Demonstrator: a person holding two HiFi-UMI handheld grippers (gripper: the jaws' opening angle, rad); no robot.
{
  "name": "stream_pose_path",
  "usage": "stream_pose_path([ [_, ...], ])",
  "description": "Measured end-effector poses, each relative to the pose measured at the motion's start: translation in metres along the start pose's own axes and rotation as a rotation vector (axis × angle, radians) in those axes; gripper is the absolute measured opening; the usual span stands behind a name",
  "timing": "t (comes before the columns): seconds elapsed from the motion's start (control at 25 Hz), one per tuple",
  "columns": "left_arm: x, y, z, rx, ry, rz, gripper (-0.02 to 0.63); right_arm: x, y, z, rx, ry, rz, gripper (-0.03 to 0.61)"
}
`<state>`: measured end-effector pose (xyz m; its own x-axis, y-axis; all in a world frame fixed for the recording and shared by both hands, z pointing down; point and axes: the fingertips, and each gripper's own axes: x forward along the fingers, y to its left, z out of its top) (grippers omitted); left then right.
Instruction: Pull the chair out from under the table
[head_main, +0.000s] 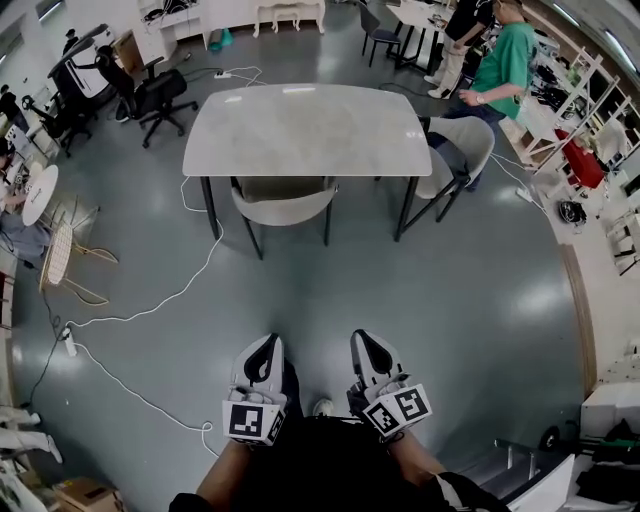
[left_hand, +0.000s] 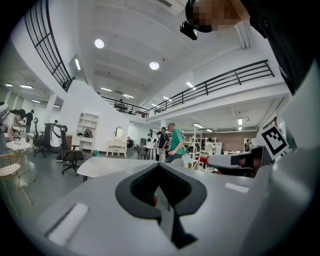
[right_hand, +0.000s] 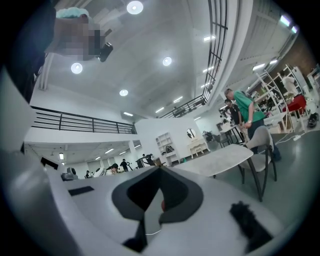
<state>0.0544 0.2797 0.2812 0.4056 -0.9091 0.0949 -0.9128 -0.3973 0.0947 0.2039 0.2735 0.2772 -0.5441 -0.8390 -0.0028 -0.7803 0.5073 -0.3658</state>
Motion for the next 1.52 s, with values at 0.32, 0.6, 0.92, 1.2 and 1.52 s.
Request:
stream_pose_path([
  [0.32,0.056,0.061,0.006,-0.03,0.016,-0.018,0.009,0.084,-0.012,0.003,-0.014,0.023,-0.019,0.017],
  [0.6,0.103,0.122,0.006,-0.059,0.039,-0.068,0.009,0.163,-0.015,0.0,-0.008,0.031,-0.058,0.017],
  [0.92,0.147,0.188,0.012,-0.031,0.036,-0.11,0.009,0.238,-0.02,0.001,-0.015,0.022,-0.105,0.017],
  [1.2,0.165,0.228,0.014,-0.041,0.039,-0.1,0.009,0.277,-0.014,0.004,-0.018,0.009,-0.106,0.017],
  [1.52,0.201,0.226,0.01,-0.041,0.059,-0.104,0.009,0.308,-0.039,0.005,-0.013,0.032,-0.079,0.017],
])
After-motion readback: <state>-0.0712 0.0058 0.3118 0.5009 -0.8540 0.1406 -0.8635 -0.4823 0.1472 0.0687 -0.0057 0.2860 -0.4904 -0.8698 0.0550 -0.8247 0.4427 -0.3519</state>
